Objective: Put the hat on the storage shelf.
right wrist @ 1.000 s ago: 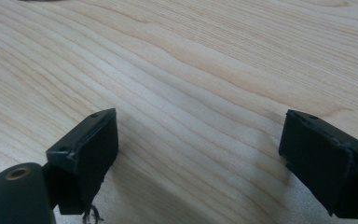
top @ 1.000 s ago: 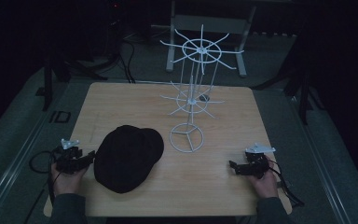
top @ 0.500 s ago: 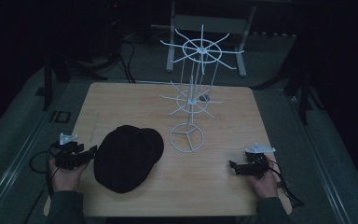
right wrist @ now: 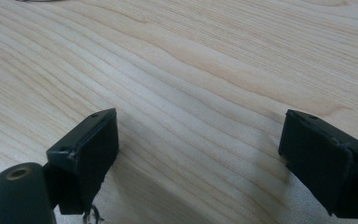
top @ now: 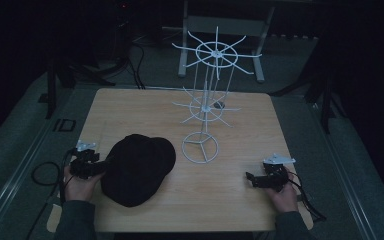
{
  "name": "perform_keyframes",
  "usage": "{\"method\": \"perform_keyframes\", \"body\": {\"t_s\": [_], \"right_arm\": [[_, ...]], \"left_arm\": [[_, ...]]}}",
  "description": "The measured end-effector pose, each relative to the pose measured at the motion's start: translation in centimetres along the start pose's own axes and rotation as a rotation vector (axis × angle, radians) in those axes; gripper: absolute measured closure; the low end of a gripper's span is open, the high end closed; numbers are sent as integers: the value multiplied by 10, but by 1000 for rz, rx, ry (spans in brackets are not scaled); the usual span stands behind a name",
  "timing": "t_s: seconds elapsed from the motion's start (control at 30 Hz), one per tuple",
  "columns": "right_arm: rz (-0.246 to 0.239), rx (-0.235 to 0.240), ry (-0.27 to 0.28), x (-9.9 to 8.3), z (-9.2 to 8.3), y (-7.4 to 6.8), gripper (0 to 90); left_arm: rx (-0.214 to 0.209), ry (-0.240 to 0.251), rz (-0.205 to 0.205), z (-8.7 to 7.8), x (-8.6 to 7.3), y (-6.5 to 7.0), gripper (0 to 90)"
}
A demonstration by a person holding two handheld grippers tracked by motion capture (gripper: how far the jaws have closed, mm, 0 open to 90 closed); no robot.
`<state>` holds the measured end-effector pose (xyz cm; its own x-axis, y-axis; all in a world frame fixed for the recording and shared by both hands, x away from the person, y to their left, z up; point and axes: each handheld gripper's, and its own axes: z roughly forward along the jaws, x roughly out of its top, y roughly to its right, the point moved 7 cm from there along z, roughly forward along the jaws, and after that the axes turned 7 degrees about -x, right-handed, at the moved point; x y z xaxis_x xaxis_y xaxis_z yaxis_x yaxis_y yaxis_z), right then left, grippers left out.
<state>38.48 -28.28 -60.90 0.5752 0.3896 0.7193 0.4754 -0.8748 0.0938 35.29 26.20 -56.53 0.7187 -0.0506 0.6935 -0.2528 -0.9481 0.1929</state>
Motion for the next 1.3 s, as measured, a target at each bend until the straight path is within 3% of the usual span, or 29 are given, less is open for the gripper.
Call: {"method": "perform_keyframes", "body": {"t_s": [0.4, 0.53, 0.77, 0.9, 0.93, 1.13, 1.3], "right_arm": [[3, 0, 0, 0, 0, 0, 118], [3, 0, -1, 0, 0, 0, 118], [3, 0, -1, 0, 0, 0, 118], [2, -1, 0, 0, 0, 0, 118], [3, -1, -1, 0, 0, 0, 118], [4, -1, -1, 0, 0, 0, 118], [4, -1, -1, 0, 0, 0, 118]], "left_arm": [[7, -120, 14, 36, -7, -1, 415], [2, -144, 5, 42, -8, 1, 435], [24, -183, 30, 46, -7, 3, 475], [23, -207, 50, 46, -5, 5, 532], [20, -212, 49, 46, -5, 6, 591], [7, -224, 50, 45, -4, 8, 748], [-48, -181, -16, 44, -5, 4, 785]]}}
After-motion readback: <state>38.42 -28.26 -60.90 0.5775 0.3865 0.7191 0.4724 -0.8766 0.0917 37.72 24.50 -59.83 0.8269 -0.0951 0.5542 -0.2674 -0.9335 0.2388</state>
